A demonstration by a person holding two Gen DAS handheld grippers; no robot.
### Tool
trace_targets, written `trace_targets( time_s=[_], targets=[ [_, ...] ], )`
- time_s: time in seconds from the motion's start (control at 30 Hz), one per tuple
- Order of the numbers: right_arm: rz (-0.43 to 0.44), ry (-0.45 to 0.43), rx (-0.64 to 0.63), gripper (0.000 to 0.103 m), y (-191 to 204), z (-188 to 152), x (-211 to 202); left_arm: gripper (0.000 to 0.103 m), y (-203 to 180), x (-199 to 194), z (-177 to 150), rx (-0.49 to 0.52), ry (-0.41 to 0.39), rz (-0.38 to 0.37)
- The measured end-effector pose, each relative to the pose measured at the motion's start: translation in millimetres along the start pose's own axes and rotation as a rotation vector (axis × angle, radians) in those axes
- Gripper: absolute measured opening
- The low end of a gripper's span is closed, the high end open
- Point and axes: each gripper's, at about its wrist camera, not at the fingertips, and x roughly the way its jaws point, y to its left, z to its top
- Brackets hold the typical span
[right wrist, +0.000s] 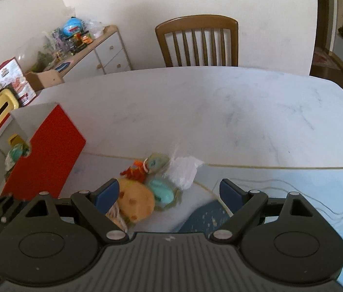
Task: Organize objects
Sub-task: 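Grasp the bunny-faced plush with the left gripper while the right gripper grasps the small green toy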
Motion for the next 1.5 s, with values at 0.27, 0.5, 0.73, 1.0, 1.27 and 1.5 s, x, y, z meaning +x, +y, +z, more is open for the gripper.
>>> trace_targets(
  time_s=[0.27,0.5,0.73,1.0,1.27,1.5],
  targets=[
    [0.071,0.001,-0.087,0.076,16.5,16.4,26.2,0.098,-4.3,13.1,1.8,0.014,0.002,0.016],
    [0.111,0.036,-0.142,0.057,22.8,26.7,50.7,0.093,-2.5,23.8,2.6,0.007,0.011,0.020],
    [0.091,0.067,-0.170,0.049,21.2,27.4,69.0,0.081,-3.8,31.6,1.8,0.018,0.031,0.003],
    [0.052,0.072,-0.187,0.035,19.1,21.8,75.0,0.063,-10.1,39.7,-1.1,0.040,0.057,-0.030],
    [0.022,0.075,-0.194,0.022,20.8,17.6,77.6,0.048,-9.1,39.2,-1.2,0.044,0.065,-0.061],
    [0.018,0.044,-0.185,0.021,22.5,14.8,67.5,0.046,-5.4,26.7,3.3,0.028,0.060,-0.079]
  ],
)
